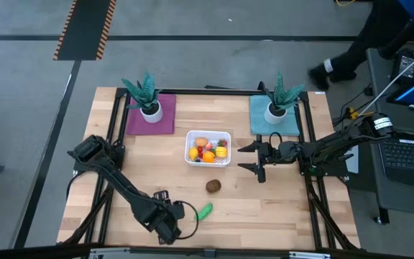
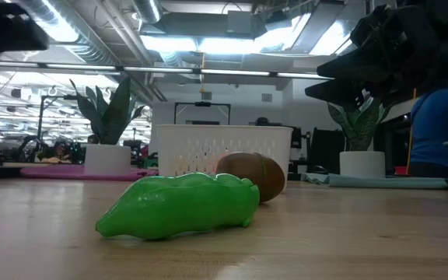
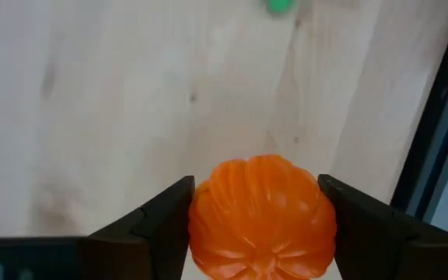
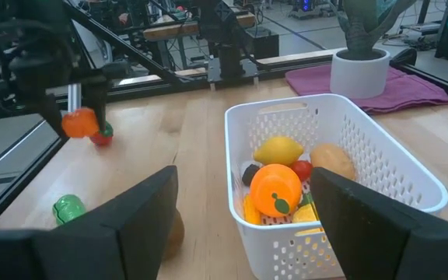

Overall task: Pick and placing Produce into tupperware
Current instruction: Put the orange pumpkin into the white bin

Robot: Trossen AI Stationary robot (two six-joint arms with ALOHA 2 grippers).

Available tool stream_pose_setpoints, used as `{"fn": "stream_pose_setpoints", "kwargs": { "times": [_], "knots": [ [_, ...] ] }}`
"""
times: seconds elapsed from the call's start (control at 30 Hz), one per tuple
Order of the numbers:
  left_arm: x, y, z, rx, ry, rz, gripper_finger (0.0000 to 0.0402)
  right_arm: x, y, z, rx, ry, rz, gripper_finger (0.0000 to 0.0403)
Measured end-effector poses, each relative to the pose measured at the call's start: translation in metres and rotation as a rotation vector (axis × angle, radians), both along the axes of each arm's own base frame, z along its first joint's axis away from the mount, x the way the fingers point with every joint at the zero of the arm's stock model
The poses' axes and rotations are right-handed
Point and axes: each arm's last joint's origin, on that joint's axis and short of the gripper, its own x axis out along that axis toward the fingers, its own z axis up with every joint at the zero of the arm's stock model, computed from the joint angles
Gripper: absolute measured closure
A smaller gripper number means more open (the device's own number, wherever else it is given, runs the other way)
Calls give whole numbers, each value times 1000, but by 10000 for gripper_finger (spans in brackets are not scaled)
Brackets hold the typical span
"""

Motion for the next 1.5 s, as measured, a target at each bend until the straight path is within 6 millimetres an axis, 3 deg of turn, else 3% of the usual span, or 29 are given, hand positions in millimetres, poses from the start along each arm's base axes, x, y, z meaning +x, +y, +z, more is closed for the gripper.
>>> {"fn": "stream_pose_setpoints", "kwargs": {
  "times": [0.3,0.53,0.83,1.07,1.3,1.5],
  "knots": [
    [7,25,25,27,-58,-64,166,0,0,0,-14,0,2,108],
    [23,46,28,117,-126,-122,166,0,0,-1,-26,6,4,108],
    [42,68,-11,125,-304,-202,166,0,0,-1,-30,15,4,108],
    [57,88,-33,125,-565,-285,166,0,0,-2,-26,25,4,108],
    [49,100,-38,112,-726,-293,166,-1,2,-5,-32,55,16,108],
    [21,110,-39,73,-896,-283,166,-2,2,-7,-35,71,16,108]
  ]
}}
